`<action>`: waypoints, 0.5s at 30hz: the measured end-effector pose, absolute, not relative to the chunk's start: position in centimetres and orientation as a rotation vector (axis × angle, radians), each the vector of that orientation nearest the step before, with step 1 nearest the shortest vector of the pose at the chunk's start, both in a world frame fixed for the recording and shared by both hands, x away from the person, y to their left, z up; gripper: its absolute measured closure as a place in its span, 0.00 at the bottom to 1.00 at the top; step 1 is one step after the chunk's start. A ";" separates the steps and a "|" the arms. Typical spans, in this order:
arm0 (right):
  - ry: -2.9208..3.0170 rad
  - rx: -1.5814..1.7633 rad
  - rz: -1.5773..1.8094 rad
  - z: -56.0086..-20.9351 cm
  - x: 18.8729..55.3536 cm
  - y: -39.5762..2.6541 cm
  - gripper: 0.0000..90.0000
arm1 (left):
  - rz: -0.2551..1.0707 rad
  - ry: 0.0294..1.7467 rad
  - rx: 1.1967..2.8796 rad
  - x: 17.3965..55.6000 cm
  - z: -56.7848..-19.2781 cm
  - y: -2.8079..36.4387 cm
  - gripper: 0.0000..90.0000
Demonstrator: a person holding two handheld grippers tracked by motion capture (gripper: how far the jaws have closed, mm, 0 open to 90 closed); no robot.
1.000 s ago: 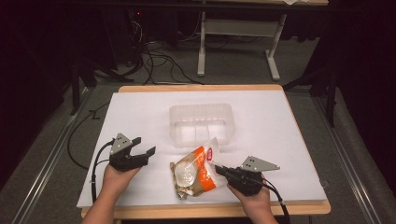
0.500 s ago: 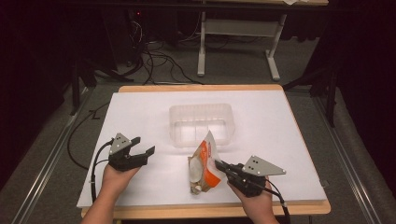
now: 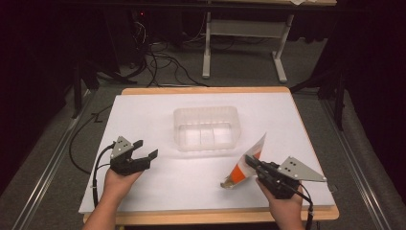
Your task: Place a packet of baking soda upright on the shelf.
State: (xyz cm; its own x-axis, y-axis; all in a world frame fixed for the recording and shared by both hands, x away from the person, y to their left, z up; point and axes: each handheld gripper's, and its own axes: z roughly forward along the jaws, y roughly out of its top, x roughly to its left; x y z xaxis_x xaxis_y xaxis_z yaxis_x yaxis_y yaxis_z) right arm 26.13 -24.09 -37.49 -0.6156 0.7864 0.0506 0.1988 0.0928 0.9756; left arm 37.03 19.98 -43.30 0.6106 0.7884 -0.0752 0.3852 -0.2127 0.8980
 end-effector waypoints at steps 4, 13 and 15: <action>1.820 0.991 1.522 -36.9 25.9 -26.3 1.00 | 0.499 0.946 1.827 37.0 -43.3 19.9 0.32; 1.741 1.071 1.454 -36.8 27.1 -29.9 1.00 | 0.500 0.945 1.831 37.1 -43.3 19.8 0.32; 1.750 1.076 1.417 -37.0 27.5 -30.2 1.00 | 0.500 0.944 1.832 37.0 -43.3 19.8 0.32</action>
State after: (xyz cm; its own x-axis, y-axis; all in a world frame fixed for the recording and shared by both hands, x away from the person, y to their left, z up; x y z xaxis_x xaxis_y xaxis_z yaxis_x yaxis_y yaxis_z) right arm 27.52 -30.22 -37.00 -0.4639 0.8857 0.0178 0.2015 0.0860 0.9757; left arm 37.04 19.80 -43.34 0.6137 0.7865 -0.0693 0.3845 -0.2210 0.8963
